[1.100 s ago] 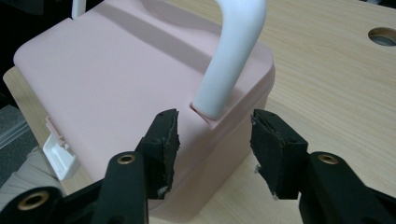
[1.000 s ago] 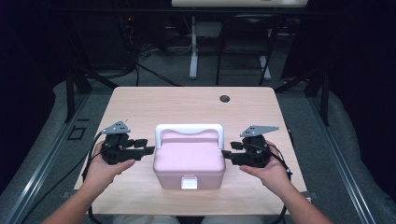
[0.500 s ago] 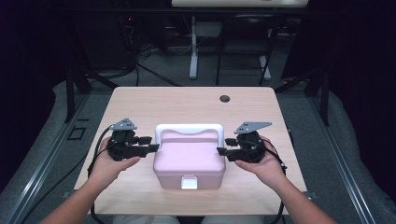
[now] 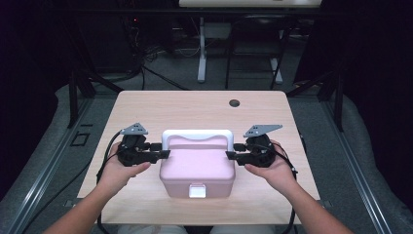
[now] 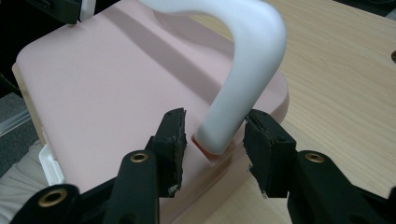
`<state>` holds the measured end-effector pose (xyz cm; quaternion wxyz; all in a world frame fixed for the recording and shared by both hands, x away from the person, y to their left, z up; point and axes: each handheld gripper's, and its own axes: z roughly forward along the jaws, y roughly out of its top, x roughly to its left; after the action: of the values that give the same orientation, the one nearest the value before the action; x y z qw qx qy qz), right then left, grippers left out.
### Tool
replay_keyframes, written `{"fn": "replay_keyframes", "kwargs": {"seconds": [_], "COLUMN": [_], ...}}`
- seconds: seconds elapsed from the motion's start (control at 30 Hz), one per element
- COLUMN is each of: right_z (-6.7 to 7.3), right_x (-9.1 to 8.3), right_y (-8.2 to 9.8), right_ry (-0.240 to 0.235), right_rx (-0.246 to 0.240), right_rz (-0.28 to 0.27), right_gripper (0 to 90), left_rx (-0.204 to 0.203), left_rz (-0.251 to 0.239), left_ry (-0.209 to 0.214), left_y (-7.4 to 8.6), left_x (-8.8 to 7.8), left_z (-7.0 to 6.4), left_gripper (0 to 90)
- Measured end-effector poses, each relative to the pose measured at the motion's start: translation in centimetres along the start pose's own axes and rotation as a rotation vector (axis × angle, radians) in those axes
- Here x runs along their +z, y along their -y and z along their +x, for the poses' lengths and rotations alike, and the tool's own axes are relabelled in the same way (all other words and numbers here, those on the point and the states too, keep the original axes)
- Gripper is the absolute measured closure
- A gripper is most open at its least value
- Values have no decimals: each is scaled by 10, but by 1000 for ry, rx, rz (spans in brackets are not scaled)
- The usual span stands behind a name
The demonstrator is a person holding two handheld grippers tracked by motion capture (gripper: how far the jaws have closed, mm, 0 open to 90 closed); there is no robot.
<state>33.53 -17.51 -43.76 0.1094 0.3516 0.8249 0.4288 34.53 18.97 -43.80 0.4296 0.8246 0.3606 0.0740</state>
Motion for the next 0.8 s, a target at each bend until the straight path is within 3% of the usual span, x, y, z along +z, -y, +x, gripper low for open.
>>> {"fn": "replay_keyframes", "kwargs": {"seconds": [0.4,0.8], "right_z": [7,5], "right_x": [-8,-4], "right_y": [2,5], "right_ry": [12,16], "right_rx": [-62,-57], "right_rz": [-34,-29], "right_gripper": [657,713], "left_rx": [46,53], "left_rz": [-9,-18], "left_ry": [-13,-27], "left_y": [1,4], "left_x": [-7,-5], "left_z": [-5,-5], "left_gripper": [663,722]}}
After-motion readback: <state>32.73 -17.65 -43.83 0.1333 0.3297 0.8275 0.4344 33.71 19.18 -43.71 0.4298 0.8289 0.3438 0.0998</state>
